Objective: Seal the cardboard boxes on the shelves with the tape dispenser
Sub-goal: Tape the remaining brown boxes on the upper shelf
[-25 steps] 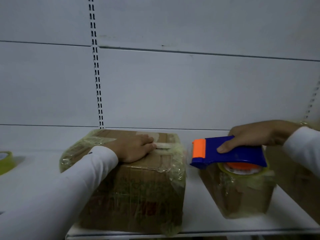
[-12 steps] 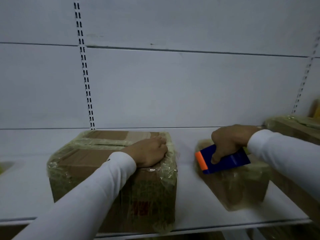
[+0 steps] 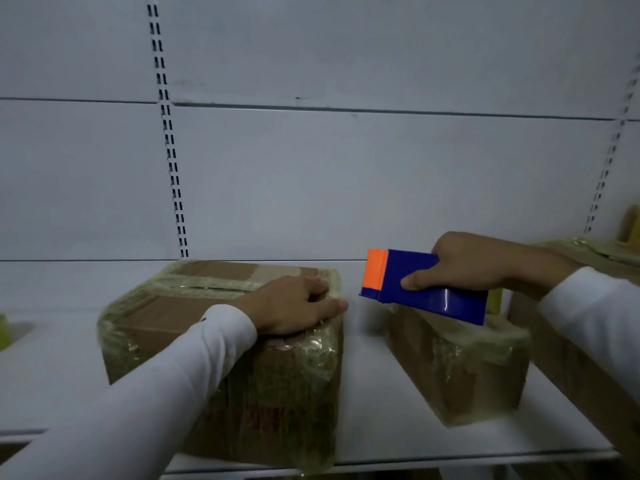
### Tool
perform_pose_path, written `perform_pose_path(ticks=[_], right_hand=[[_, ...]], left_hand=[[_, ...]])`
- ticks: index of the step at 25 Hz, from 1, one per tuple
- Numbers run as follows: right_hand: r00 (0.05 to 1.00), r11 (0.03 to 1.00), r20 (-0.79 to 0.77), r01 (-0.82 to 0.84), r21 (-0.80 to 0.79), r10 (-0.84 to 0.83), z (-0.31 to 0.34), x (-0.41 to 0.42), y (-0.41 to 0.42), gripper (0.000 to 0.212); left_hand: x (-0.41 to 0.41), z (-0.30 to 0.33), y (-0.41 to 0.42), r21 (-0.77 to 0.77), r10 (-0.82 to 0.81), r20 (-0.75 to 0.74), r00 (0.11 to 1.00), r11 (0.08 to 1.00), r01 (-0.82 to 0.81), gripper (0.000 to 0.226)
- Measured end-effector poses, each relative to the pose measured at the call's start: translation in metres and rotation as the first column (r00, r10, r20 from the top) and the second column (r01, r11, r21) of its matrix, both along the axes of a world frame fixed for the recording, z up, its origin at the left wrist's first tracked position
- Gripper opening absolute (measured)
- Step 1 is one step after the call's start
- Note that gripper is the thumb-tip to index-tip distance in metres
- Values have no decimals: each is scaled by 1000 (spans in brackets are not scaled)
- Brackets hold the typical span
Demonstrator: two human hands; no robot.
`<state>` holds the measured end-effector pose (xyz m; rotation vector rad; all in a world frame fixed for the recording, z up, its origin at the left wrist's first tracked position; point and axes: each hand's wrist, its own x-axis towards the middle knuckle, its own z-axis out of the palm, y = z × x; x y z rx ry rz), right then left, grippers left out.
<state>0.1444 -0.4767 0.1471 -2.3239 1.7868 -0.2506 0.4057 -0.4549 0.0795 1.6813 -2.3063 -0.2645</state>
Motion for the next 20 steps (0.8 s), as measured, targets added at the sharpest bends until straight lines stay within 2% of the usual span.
perform_pose_path(ticks=[3,8,12,15,17,19,20], right_hand=[[997,999,75,-11,36,8,-2,-12,4,44],[986,998,168,4,68,-15,-3,-23,36,43],[982,997,185,33,76,-46,8,-21,86,46],[974,998,220,34,62,-47,12,-3,119,42],[978,998,206,28,53,-38,6,14,135,41],[979,998,202,11,67,-24,-3,28,147,38],[978,997,210,-3,77,-13,-7,34,153,35]], left_hand=[[-6,14,10,90,-30,-7,1000,995,30,51],[-1,31,35,176,-74,125,989,983,52,59],[28,33,66,198,-174,208,963,971,133,50],[50,19,84,115,-153,243,958,985,128,49],[57,-3,93,-41,-129,284,950,988,147,60],[69,-15,97,-218,-125,325,937,955,203,66],[77,-15,96,-237,-150,315,937,944,231,66]])
